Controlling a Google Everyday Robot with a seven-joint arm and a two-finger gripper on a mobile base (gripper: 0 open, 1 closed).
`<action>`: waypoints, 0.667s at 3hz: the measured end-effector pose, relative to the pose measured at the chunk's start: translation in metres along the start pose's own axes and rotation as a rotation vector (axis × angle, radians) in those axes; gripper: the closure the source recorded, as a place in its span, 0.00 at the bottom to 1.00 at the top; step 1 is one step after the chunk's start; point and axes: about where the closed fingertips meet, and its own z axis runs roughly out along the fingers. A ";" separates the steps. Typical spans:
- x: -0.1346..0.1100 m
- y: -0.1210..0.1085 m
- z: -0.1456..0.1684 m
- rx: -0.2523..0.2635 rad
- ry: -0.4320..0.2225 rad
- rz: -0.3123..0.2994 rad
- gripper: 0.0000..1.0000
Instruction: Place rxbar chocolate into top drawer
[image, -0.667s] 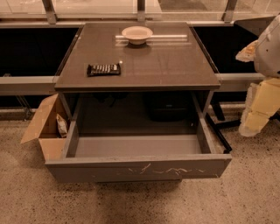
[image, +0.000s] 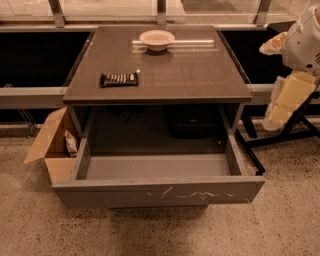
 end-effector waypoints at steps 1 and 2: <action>-0.011 -0.047 0.022 0.008 -0.117 -0.039 0.00; -0.011 -0.047 0.022 0.008 -0.117 -0.039 0.00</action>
Offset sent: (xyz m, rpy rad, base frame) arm 0.0412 0.0050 -0.0037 0.0751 -0.0304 0.0578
